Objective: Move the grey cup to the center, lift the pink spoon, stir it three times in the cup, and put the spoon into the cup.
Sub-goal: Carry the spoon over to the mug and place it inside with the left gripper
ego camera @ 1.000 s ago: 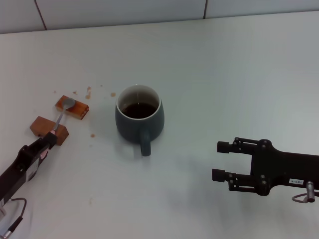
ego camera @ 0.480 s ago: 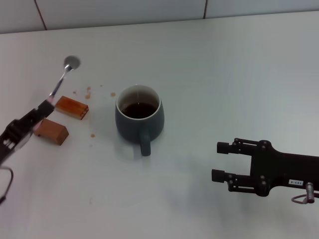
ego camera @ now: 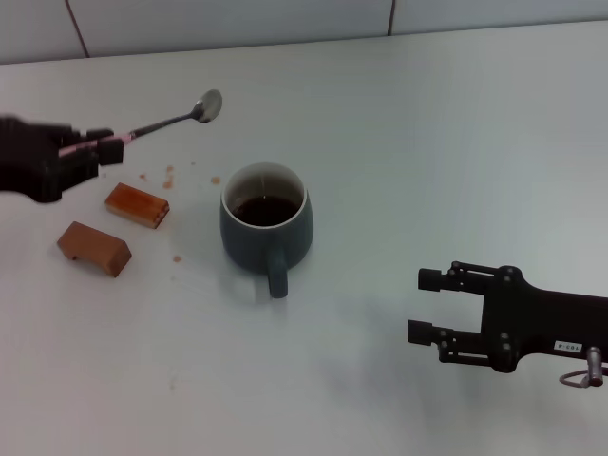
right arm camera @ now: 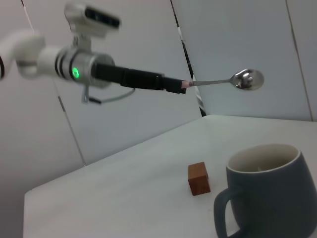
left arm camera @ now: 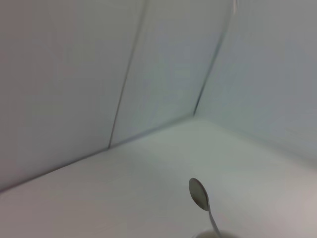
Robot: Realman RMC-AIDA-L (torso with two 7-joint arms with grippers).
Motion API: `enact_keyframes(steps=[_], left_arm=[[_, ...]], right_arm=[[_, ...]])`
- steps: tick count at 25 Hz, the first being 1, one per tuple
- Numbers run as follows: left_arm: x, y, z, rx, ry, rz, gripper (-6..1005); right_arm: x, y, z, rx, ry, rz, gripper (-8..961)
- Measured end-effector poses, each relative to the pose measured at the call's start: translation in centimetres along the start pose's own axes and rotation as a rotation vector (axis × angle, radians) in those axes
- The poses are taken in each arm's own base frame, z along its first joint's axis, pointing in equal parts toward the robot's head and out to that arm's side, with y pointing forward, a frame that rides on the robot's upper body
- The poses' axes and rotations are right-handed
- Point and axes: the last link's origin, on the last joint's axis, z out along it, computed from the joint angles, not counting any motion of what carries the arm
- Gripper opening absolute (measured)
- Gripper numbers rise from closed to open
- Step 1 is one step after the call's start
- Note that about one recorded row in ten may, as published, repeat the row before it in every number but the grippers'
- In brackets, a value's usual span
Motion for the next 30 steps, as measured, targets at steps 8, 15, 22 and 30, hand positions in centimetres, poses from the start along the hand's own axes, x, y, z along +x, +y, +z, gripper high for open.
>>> enact_keyframes(steps=[8,15,22,30], left_arm=[[6.4,2.2,0.5,-0.088,-0.264,0.349,145],[8.0,4.4,4.3,-0.143,-0.433,0.531,147],[9.3,4.4,5.7,-0.117,-0.480,0.603,149],[9.2,4.7,7.0,-0.103,-0.600,0.692,152]], right_arm=[[0.0,0.0,-0.1,0.001,0.003,-0.001,741],[0.1,0.0,0.0,0.001,0.003,0.001,741],[0.2,0.1,0.0,0.000,0.000,0.008,740],[0.1,0.2,0.1,-0.009,-0.002,0.019,740]])
